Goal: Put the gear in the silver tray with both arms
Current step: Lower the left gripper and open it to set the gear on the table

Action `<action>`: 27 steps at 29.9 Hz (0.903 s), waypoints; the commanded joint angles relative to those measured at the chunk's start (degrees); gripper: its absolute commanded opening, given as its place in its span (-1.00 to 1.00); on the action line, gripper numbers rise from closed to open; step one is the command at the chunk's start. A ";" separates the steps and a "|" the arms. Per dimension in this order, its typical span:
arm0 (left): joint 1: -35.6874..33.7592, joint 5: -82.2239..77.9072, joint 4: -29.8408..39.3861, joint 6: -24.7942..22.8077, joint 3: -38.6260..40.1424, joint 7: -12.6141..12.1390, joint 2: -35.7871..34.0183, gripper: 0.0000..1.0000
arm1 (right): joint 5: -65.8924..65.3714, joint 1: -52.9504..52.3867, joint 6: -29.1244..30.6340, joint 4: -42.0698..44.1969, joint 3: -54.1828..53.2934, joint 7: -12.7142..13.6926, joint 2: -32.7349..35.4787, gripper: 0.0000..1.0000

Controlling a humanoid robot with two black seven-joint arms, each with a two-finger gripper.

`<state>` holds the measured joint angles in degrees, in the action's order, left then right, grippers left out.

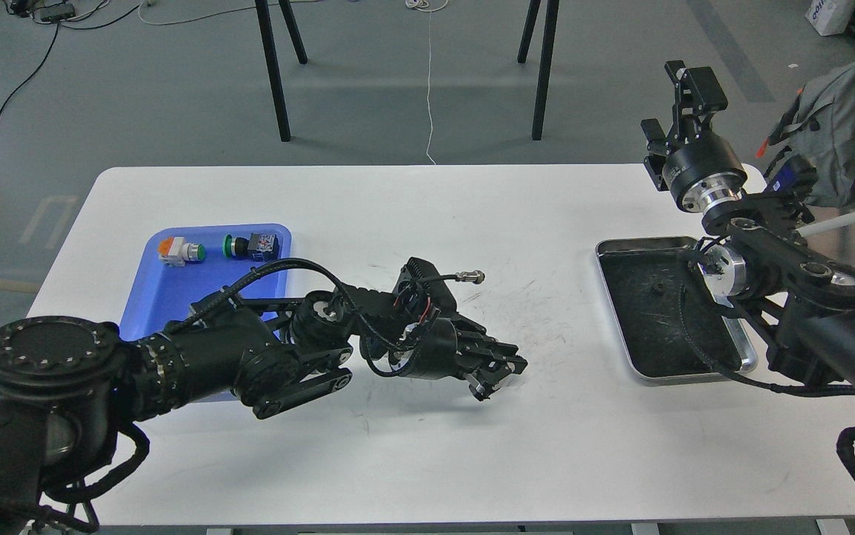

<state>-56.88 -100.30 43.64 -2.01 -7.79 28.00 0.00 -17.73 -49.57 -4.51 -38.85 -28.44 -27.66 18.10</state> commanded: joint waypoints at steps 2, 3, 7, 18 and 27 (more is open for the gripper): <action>-0.16 0.90 0.04 -0.01 -0.04 0.00 0.00 -0.58 | -0.03 -0.08 0.03 0.00 0.05 0.06 0.00 0.90; -0.25 0.90 0.13 -0.01 -0.04 0.00 0.00 -0.53 | -0.03 -0.09 0.03 0.00 0.05 0.06 0.00 0.90; -0.25 1.16 0.22 -0.01 -0.04 0.00 0.00 -0.37 | -0.03 -0.17 0.03 0.00 0.14 0.06 0.09 0.90; -0.25 1.60 0.75 -0.01 0.05 0.00 0.00 -0.01 | -0.03 -0.35 0.03 0.00 0.14 0.06 0.18 0.91; -2.53 9.15 1.18 0.43 3.65 0.00 0.00 0.20 | 0.15 -1.05 0.03 -0.35 2.16 0.15 0.44 0.91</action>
<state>-58.09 -93.71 44.46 -1.85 -6.55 28.00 0.00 -17.79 -50.10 -4.48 -38.89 -27.33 -27.58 18.37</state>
